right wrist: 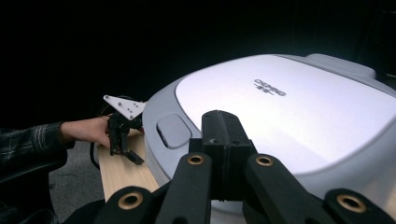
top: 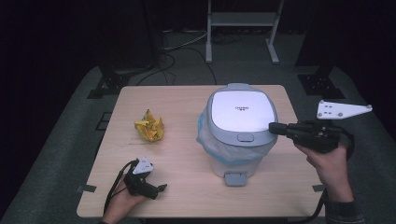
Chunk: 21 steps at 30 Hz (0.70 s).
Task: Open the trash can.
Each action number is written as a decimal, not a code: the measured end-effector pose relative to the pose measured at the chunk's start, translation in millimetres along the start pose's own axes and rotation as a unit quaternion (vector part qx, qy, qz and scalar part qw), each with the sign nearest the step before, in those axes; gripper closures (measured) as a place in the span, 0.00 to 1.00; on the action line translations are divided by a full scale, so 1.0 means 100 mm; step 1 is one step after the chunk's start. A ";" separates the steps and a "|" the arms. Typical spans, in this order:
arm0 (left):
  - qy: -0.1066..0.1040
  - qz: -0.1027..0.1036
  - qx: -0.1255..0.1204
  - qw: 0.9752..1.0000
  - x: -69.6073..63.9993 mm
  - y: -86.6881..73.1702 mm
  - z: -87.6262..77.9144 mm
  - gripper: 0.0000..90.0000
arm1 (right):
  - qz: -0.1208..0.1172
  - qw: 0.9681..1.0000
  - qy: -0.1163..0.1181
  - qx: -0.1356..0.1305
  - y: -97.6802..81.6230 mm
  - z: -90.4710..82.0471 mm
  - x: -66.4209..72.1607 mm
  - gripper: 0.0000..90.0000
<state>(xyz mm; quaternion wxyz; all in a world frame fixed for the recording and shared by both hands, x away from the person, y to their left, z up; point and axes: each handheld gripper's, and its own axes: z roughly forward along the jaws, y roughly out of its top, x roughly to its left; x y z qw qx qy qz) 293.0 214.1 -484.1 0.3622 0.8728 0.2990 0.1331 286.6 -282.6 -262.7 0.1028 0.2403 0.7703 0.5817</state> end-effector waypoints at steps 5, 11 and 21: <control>0.000 0.000 0.000 1.000 0.00 0.00 0.00 0.00 | -0.005 1.000 0.012 0.001 0.04 0.11 0.03 1.00; 0.000 0.000 0.000 1.000 0.00 0.00 0.00 0.00 | -0.010 1.000 0.025 0.015 0.05 0.25 0.08 1.00; 0.000 0.000 0.000 1.000 0.00 0.00 0.00 0.00 | -0.020 0.999 0.034 0.029 0.06 0.37 0.14 1.00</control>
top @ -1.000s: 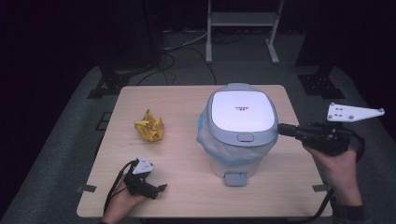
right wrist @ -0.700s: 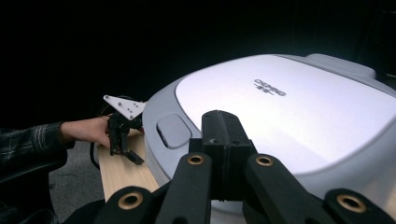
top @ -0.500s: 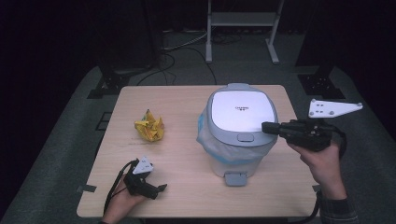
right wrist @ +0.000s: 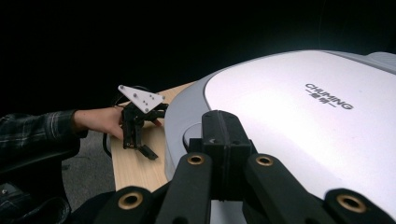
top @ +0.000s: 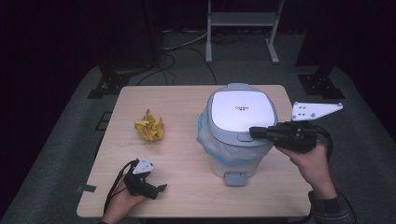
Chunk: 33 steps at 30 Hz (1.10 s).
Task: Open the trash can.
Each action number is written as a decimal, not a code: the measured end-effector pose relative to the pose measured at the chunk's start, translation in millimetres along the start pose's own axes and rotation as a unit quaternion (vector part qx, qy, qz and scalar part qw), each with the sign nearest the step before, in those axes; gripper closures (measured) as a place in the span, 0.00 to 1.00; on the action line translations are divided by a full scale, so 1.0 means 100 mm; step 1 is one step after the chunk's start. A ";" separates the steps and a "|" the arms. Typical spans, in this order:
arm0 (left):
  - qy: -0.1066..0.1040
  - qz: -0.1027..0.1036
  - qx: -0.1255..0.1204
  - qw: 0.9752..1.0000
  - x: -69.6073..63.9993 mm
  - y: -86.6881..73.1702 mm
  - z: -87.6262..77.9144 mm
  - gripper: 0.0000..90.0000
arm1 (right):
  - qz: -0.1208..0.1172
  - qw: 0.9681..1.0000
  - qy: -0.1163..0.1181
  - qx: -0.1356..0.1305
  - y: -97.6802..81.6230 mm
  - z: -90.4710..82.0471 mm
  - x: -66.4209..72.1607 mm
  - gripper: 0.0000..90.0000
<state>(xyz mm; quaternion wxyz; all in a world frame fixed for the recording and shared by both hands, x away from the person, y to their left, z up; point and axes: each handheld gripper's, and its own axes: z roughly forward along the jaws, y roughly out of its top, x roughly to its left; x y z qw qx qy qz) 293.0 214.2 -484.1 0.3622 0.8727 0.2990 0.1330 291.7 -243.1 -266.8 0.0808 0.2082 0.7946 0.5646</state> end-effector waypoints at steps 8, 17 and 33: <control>0.000 0.000 0.000 1.000 0.00 0.00 0.00 0.00 | -0.006 1.000 -0.001 0.006 0.01 0.06 0.03 1.00; 0.000 0.000 0.000 1.000 0.00 0.00 0.00 0.00 | -0.011 1.000 -0.009 0.013 0.01 0.10 0.05 1.00; 0.000 0.000 0.000 1.000 0.00 0.00 0.00 0.00 | -0.015 1.000 -0.013 0.004 0.01 0.08 0.08 0.82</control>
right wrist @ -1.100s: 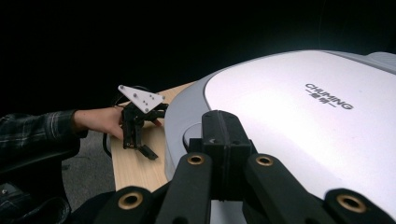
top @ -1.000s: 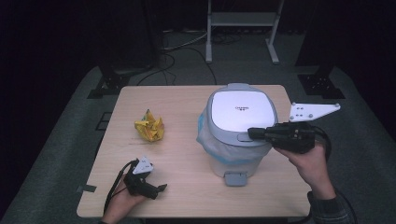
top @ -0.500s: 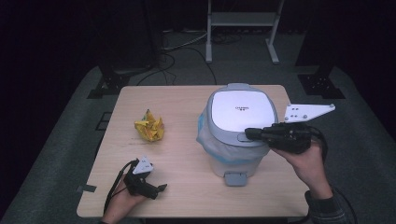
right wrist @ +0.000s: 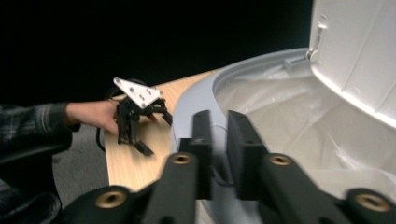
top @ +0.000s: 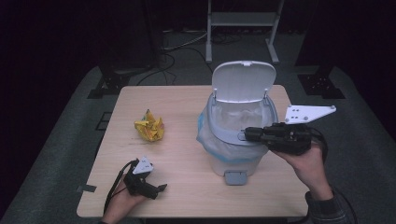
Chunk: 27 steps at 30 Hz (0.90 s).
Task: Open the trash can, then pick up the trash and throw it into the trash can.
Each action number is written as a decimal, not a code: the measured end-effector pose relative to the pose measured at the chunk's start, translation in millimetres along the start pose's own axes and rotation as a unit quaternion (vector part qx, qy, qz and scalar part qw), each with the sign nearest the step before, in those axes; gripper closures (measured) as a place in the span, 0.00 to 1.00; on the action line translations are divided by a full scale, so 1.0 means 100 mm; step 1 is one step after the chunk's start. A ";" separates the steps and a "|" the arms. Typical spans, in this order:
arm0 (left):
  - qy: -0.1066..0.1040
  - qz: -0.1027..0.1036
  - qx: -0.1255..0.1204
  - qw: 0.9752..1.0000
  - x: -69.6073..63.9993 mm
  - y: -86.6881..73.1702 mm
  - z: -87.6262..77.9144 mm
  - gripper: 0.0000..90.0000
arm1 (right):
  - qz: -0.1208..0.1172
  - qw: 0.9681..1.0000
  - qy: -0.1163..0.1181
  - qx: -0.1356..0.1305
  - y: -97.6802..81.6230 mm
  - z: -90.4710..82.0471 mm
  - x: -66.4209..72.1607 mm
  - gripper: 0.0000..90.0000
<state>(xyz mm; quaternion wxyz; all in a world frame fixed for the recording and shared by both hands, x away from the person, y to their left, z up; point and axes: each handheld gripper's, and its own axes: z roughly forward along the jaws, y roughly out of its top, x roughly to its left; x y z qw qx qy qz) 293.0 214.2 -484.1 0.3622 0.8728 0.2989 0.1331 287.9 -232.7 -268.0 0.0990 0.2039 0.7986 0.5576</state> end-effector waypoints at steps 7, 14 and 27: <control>0.000 0.000 0.000 1.000 0.00 0.00 0.00 0.00 | 0.010 0.999 -0.033 -0.007 0.00 -0.13 -0.05 0.62; 0.000 0.000 0.000 1.000 0.00 0.00 0.00 0.00 | 0.014 0.998 -0.057 -0.013 -0.02 -0.26 -0.08 0.49; 0.000 0.000 0.000 1.000 0.00 0.00 0.00 0.00 | 0.009 0.995 -0.097 -0.012 -0.12 -0.37 -0.06 0.32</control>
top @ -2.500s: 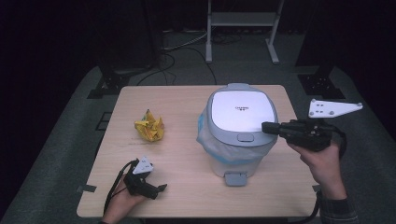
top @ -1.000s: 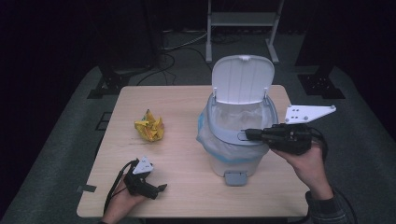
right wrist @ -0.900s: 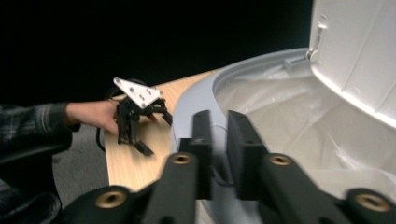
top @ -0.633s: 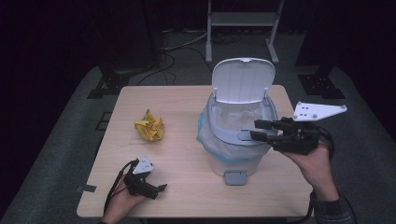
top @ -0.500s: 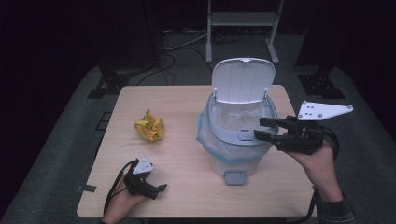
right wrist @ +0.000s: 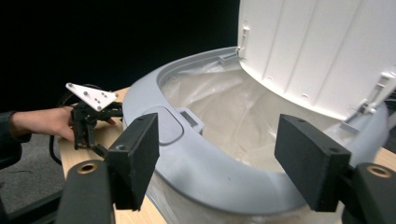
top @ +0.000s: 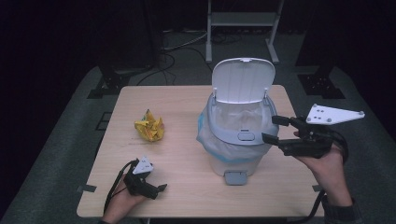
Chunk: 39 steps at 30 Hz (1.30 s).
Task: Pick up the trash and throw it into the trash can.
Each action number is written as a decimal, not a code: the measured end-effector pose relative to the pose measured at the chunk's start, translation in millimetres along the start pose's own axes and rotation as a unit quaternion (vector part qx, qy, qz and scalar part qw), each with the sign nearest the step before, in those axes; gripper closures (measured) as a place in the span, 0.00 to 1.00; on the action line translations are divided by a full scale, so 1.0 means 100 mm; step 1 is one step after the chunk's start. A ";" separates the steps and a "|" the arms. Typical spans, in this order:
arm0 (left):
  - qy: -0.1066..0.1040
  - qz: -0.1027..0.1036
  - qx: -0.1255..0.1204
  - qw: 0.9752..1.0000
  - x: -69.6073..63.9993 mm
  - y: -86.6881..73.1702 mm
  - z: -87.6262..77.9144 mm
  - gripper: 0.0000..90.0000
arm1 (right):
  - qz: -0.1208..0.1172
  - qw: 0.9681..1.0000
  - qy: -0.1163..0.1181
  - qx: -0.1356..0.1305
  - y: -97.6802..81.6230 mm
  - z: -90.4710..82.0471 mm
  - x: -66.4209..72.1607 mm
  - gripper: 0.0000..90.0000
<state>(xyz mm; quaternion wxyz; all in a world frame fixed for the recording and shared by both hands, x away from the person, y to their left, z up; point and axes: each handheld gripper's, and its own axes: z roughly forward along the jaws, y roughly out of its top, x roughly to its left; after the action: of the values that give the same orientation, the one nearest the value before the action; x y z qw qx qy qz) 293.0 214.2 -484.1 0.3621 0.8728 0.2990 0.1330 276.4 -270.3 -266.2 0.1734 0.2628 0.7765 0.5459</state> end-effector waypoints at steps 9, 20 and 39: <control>0.000 0.000 0.000 1.000 0.00 0.00 0.00 0.00 | 0.000 1.000 -0.026 0.006 -0.11 -0.14 -0.01 0.24; 0.000 0.000 0.000 1.000 0.00 0.00 0.00 0.00 | 0.009 0.998 -0.059 0.008 -0.41 -0.26 -0.10 0.14; 0.000 0.000 0.001 1.000 0.00 0.00 0.00 0.00 | 0.016 0.996 -0.086 0.036 -1.08 -0.14 -0.21 0.09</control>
<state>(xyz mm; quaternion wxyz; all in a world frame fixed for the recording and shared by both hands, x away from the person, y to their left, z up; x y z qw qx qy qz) 293.0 214.2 -483.9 0.3615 0.8731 0.2992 0.1324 262.1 -322.1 -363.3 0.2210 0.3271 0.7735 0.4958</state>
